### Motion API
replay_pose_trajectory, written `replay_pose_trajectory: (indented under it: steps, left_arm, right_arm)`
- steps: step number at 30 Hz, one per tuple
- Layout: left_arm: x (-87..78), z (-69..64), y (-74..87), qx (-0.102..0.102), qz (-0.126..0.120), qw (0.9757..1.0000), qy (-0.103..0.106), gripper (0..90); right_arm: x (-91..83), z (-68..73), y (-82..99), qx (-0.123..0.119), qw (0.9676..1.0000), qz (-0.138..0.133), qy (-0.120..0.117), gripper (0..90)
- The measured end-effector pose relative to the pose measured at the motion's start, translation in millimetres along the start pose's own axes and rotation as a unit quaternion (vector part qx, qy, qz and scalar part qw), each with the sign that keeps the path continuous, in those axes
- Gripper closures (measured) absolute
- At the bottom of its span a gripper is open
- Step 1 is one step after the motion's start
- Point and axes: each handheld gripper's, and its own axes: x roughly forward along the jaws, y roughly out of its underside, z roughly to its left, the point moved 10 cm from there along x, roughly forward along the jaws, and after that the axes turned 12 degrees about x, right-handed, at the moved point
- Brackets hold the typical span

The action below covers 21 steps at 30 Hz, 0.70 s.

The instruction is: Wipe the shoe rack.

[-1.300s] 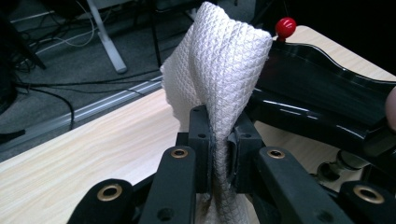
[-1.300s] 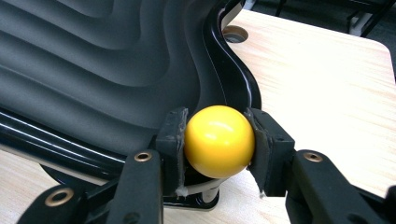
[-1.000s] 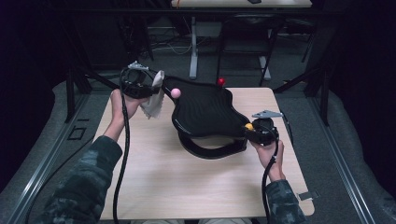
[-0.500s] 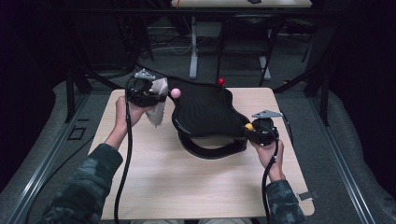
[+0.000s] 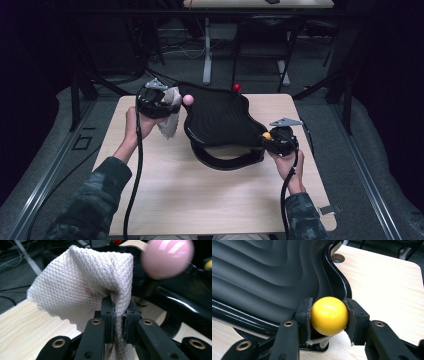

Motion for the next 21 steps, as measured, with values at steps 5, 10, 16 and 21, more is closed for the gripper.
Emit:
replay_pose_trajectory:
  steps: [5, 10, 16, 21]
  left_arm:
    - [1.4, 19.8, 2.6, -0.018, 0.010, 0.9997, -0.015, 81.9]
    - [5.1, 33.6, 2.1, -0.028, 0.014, 0.9993, -0.021, 81.8]
    - [7.7, 41.0, 3.8, -0.034, 0.025, 0.9988, -0.026, 81.8]
    - [1.1, 40.4, 15.2, -0.034, 0.043, 0.9981, -0.027, 81.9]
  right_arm:
    - [0.1, -0.3, -0.1, -0.001, 1.0000, 0.000, 0.000, 59.7]
    - [0.2, -0.2, -0.1, -0.001, 1.0000, 0.000, 0.000, 59.7]
    - [0.0, -0.1, 0.2, 0.000, 1.0000, 0.000, 0.000, 59.7]
    - [0.0, -0.1, 0.4, 0.003, 1.0000, 0.001, -0.002, 59.8]
